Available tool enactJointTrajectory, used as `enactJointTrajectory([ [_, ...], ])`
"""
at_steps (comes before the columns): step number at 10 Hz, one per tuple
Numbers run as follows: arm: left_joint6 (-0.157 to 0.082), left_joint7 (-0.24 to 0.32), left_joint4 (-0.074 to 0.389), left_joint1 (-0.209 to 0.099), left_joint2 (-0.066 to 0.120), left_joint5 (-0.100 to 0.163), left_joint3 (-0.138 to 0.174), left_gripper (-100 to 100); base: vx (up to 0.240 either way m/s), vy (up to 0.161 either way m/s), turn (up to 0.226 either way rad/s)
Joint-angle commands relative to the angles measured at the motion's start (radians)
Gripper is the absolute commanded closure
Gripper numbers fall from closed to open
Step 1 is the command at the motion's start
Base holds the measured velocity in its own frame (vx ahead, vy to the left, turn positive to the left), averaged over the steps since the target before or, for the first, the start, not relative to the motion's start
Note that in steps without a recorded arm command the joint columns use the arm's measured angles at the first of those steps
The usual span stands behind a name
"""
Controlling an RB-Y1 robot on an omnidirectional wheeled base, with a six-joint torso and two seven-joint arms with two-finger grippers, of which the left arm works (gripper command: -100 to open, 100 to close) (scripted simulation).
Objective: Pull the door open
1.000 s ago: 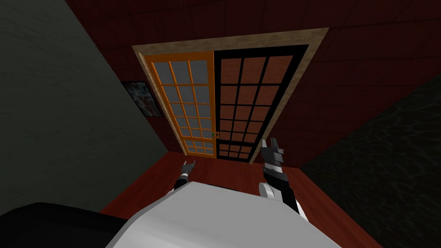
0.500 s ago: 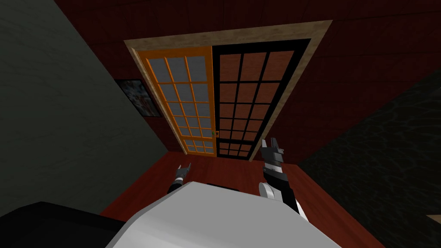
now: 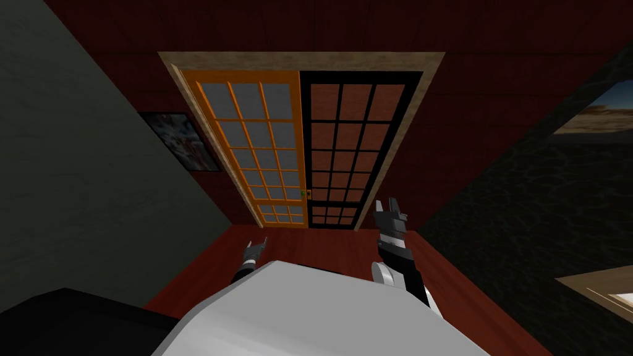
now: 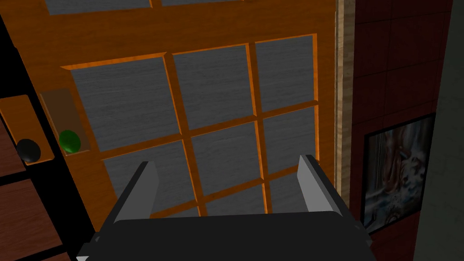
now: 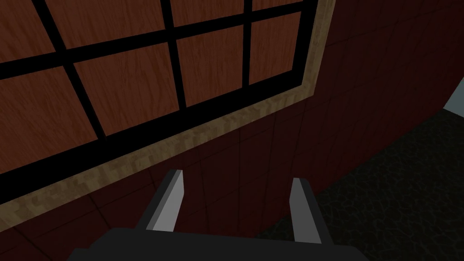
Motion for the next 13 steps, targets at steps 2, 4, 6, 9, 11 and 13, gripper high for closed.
enactJointTrajectory([
  [2,-0.013,0.0,0.028,-0.03,0.007,0.007,0.009,-100,0.125,0.023,-0.078],
  [4,-0.016,0.001,0.024,-0.047,0.004,0.009,0.009,-100,0.136,0.007,-0.137],
  [6,-0.019,0.001,0.017,-0.07,-0.002,0.009,0.006,-100,0.188,0.01,-0.128],
  [9,-0.024,0.002,0.005,-0.107,-0.013,0.006,-0.003,-100,0.2,-0.006,-0.124],
  [11,-0.025,0.002,0.001,-0.119,-0.017,0.005,-0.007,-100,0.16,0.017,-0.087],
  [13,-0.029,0.002,-0.009,-0.149,-0.027,0.002,-0.016,-100,0.142,-0.011,-0.101],
])
